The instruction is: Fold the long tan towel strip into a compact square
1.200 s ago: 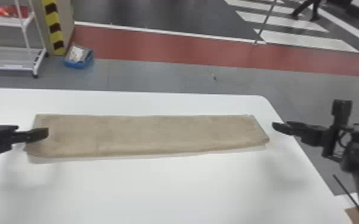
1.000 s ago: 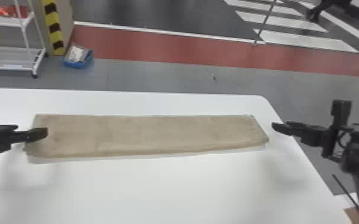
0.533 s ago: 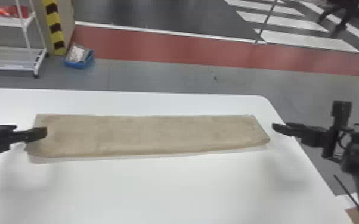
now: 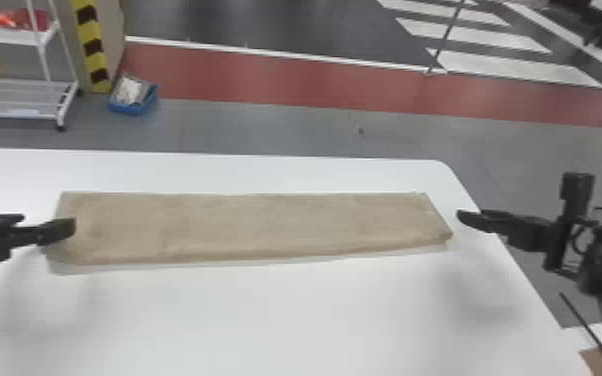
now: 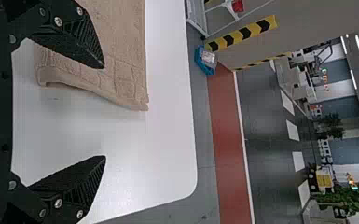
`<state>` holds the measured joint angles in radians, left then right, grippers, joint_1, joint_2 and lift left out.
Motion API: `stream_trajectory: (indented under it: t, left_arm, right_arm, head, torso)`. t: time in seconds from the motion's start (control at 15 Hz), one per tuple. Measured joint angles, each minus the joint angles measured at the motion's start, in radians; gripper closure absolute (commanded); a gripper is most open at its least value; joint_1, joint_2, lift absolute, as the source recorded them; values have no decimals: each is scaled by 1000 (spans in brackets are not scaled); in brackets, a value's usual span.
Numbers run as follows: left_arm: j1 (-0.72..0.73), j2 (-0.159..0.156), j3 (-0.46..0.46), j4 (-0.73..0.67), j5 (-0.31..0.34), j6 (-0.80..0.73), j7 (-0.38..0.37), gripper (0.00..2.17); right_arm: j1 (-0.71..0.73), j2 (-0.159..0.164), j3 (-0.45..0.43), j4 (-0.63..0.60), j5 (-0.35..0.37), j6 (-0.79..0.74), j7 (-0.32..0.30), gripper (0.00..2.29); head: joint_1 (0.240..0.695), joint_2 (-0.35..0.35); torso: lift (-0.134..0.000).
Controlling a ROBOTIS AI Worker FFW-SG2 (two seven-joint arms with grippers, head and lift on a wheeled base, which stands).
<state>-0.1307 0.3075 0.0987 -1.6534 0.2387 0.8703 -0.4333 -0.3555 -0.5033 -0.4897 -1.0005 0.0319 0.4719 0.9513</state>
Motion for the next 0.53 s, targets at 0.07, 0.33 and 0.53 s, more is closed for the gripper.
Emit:
stream_trajectory:
  t: [0.07,0.33,0.53]
  left_arm:
    - [19,1,13,-23,2,13,-1,87]
    - [111,10,66,-75,19,23,-5,87]
    - [147,22,98,-89,57,22,-17,87]
  right_arm:
    - [12,2,0,-16,-4,13,5,286]
    - [42,8,10,-29,-5,24,22,289]
    - [48,28,26,-29,8,22,32,289]
  head:
    - [695,-249]
    - [695,-232]
    - [695,-209]
  torso:
    - [-124]
    - [-124]
    - [-124]
